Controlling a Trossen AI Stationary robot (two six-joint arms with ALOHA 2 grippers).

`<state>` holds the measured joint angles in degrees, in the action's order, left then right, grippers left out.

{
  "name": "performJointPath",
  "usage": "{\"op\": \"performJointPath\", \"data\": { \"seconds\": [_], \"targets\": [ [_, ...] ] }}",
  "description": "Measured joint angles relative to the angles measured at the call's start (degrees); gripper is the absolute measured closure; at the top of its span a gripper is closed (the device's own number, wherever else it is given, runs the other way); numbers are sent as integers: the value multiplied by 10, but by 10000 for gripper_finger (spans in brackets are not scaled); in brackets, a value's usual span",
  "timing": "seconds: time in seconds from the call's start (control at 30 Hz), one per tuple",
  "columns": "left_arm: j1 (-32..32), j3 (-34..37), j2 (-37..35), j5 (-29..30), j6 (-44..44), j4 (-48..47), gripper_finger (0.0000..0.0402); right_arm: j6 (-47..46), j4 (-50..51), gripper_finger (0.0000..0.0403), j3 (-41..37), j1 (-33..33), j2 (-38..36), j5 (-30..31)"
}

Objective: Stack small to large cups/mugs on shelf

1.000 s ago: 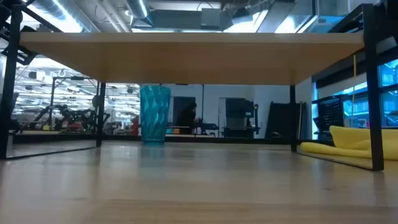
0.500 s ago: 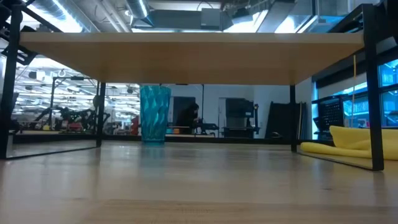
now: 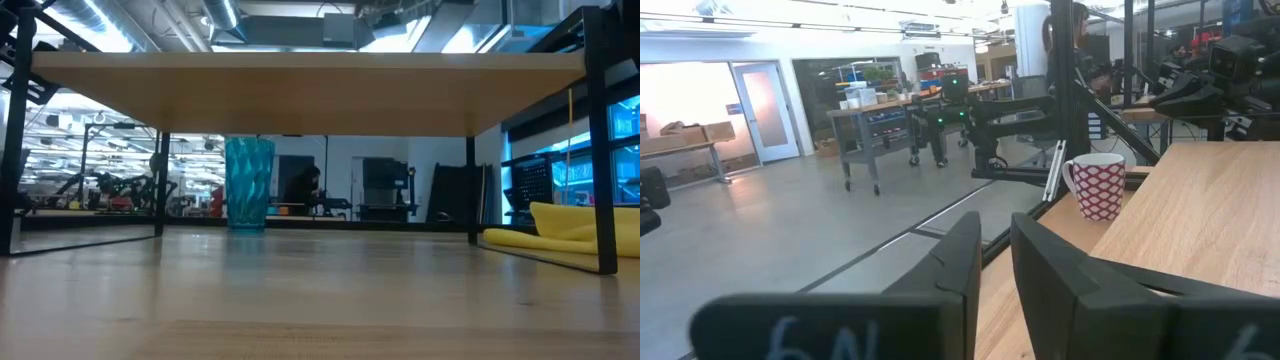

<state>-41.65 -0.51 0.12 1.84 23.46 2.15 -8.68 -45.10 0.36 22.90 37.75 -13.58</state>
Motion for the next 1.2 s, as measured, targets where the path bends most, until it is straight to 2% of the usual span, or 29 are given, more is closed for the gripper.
{"op": "performJointPath", "data": {
  "seconds": [0.97,1.2],
  "targets": [
    [0,0,0,0,0,0,348,1,0,341,0,0,0,0],
    [0,0,0,0,0,0,348,30,0,341,0,0,0,0]
  ]
}}
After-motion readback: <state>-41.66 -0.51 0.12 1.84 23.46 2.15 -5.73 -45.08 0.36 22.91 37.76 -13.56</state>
